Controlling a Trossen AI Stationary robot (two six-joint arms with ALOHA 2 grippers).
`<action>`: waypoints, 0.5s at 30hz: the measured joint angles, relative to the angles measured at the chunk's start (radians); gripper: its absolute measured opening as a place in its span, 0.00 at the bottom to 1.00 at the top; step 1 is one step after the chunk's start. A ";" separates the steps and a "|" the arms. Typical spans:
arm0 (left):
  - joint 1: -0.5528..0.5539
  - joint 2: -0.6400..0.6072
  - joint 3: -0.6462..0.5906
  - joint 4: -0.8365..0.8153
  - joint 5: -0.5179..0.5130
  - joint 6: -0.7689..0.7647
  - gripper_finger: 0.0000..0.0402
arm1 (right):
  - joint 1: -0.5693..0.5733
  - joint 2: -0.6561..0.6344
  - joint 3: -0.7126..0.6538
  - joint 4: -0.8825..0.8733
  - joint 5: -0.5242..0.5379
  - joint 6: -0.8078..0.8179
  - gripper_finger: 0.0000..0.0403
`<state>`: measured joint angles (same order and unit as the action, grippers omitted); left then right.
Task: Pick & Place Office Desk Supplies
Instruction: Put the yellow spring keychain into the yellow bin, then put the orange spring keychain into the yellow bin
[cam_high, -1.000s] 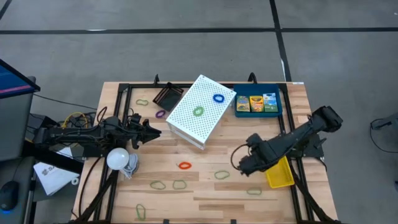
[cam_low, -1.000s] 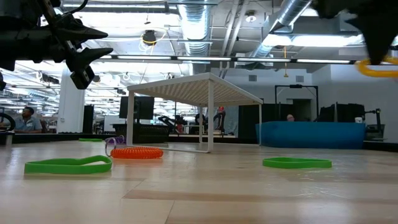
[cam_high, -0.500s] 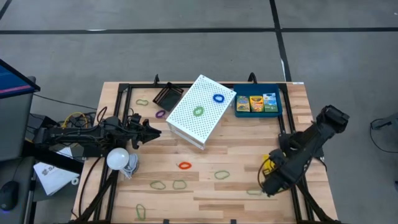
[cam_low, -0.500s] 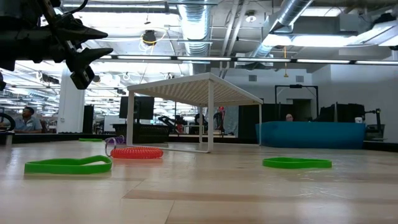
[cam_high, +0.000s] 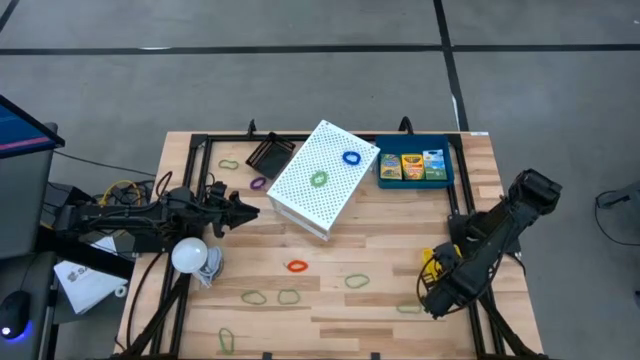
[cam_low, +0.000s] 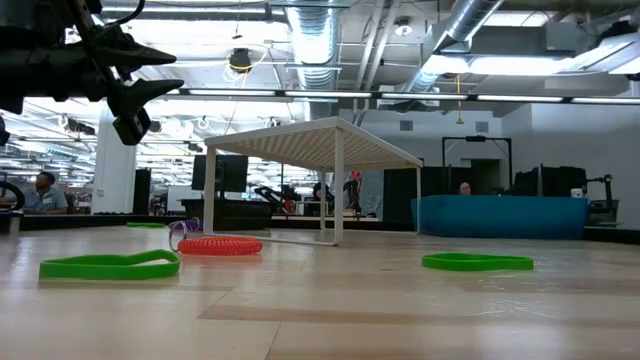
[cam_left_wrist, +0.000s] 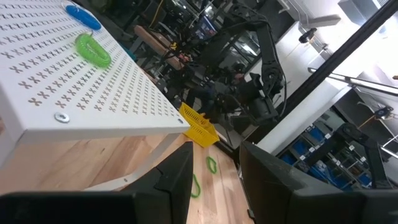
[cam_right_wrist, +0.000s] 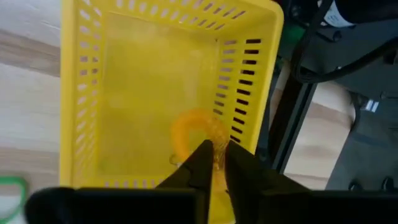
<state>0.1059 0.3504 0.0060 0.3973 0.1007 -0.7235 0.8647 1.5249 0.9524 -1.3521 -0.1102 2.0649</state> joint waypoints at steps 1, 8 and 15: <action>0.000 0.000 0.000 0.000 -0.004 0.000 0.32 | 0.000 0.000 0.000 -0.001 0.005 0.000 0.15; 0.000 0.006 0.000 0.002 -0.017 0.000 0.32 | 0.012 0.000 0.000 -0.007 0.011 -0.004 0.30; 0.000 0.006 0.000 0.003 -0.025 0.000 0.32 | 0.026 0.000 0.004 -0.001 0.036 -0.004 0.37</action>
<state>0.1059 0.3561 0.0059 0.4007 0.0757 -0.7238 0.8906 1.5249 0.9563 -1.3528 -0.0741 2.0609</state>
